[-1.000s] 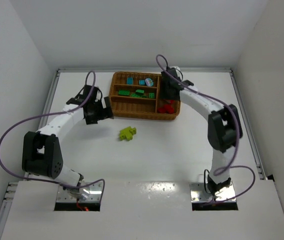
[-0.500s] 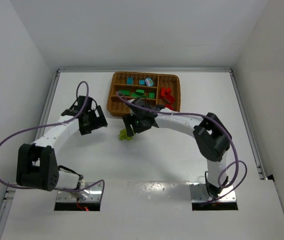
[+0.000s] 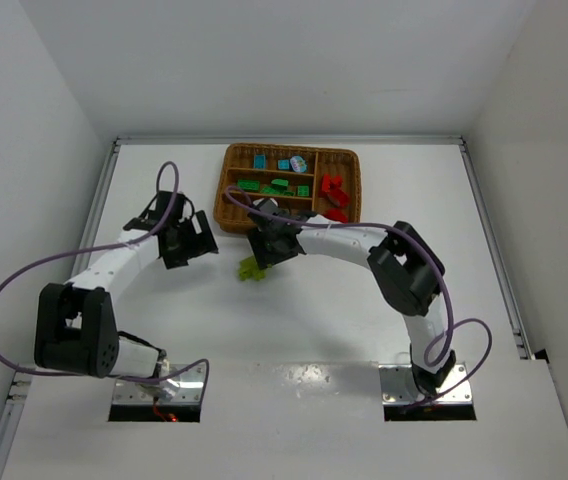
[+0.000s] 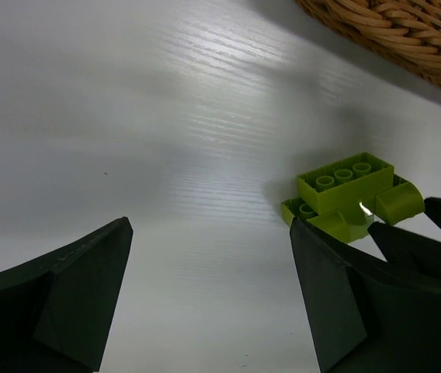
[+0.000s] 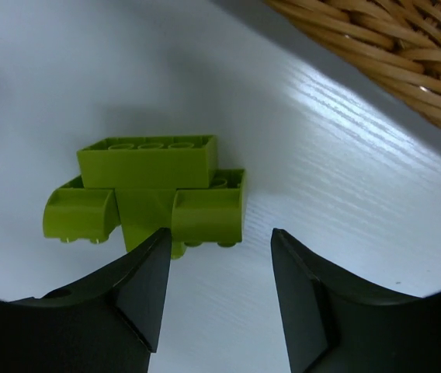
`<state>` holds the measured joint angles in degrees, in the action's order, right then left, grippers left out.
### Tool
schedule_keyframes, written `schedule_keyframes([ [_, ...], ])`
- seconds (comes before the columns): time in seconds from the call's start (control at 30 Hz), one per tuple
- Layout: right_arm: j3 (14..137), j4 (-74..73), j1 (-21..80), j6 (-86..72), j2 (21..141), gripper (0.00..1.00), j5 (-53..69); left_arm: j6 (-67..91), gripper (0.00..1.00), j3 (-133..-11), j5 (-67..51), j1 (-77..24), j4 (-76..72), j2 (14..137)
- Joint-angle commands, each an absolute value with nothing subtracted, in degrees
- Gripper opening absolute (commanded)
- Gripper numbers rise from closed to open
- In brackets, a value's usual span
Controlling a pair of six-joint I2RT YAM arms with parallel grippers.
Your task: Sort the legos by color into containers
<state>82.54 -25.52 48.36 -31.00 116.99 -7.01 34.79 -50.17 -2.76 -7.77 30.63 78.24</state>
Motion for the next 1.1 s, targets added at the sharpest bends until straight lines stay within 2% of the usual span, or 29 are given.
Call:
schedule_keyframes([
  [0.0, 85.43, -23.65, 48.43, -30.06, 118.12, 0.54, -9.93, 33.49, 0.89, -50.89, -5.97, -7.12, 29.62, 79.62],
  [0.2, 87.19, -22.94, 48.43, -29.53, 120.15, 0.45, -9.32, 31.21, 0.85, -52.64, -14.32, -7.12, 30.23, 81.3],
  [0.3, 86.31, -21.37, 48.43, -29.53, 120.15, 0.36, -9.32, 29.53, 0.85, -53.26, -16.08, -8.26, 31.64, 82.7],
  [0.33, 85.61, -20.84, 48.43, -29.53, 119.54, 0.29, -9.32, 28.84, 0.85, -53.26, -16.78, -9.91, 32.25, 83.4],
  [0.47, 84.99, -19.69, 48.43, -29.0, 118.92, 0.16, -8.09, 28.3, 0.85, -53.26, -17.31, -13.71, 32.26, 84.99],
  [0.87, 84.46, -20.21, 48.43, -29.0, 118.92, 0.16, -8.61, 33.93, 0.85, -52.73, -14.24, -17.04, 26.46, 88.68],
  [1.07, 84.46, -20.21, 48.43, -29.0, 118.92, 0.16, -8.09, 35.33, 0.8, -51.68, -13.1, -17.67, 23.3, 90.0],
])
